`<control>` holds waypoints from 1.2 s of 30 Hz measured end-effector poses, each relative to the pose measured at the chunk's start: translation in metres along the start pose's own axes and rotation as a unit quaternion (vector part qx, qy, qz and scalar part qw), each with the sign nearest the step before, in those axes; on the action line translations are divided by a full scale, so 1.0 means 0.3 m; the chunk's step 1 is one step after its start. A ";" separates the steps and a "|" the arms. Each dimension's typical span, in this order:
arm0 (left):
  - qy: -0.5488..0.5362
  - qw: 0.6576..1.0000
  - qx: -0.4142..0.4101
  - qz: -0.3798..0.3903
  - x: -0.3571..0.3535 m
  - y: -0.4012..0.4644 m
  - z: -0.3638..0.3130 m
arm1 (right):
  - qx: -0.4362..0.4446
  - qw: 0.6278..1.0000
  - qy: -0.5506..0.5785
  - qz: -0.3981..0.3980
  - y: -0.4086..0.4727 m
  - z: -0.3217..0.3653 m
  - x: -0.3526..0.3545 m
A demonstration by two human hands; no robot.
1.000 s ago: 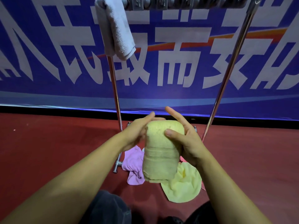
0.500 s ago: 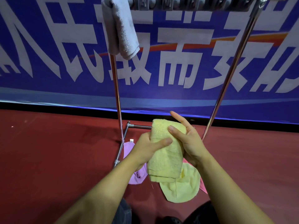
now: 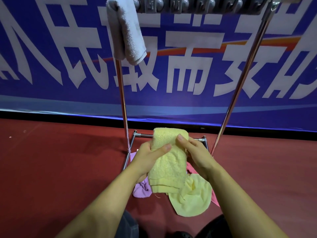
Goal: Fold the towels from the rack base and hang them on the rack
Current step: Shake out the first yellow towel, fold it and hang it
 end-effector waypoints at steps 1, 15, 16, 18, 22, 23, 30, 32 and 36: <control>-0.003 1.000 0.006 0.006 -0.005 -0.003 0.002 | 0.006 1.000 0.018 -0.002 0.002 -0.002 -0.001; 0.016 0.990 0.049 0.132 -0.064 -0.012 0.064 | -0.026 0.982 0.030 -0.186 0.027 -0.043 0.004; 0.016 0.990 0.052 0.130 -0.060 -0.010 0.067 | -0.033 0.982 0.031 -0.186 0.029 -0.047 0.005; 0.013 0.992 0.056 0.111 -0.054 0.002 0.079 | -0.037 0.981 0.029 -0.187 0.037 -0.058 0.009; 0.011 0.999 0.034 -0.001 -0.005 0.059 0.113 | 0.011 0.963 -0.098 -0.251 0.058 -0.086 0.005; 0.039 0.998 0.016 -0.046 0.009 0.072 0.118 | 0.032 0.957 -0.128 -0.259 0.058 -0.085 0.003; 0.129 0.982 -0.002 -0.138 0.021 0.071 0.100 | 0.003 0.980 -0.165 -0.114 0.075 -0.121 -0.063; 0.110 0.992 0.022 -0.058 -0.016 0.055 0.096 | -0.002 0.982 -0.158 -0.103 0.075 -0.123 -0.073; 0.039 0.997 0.051 0.035 -0.050 0.030 0.073 | -0.012 0.978 -0.174 -0.110 0.075 -0.123 -0.061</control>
Point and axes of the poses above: each hand's wrist, its own y-axis towards the middle knuckle, its own x-axis out of the back of the hand, z = x × y, the point moved 1 cm from there along y, towards the middle knuckle, and after that the axes turned 10 degrees about -y, right-handed, at the moved point
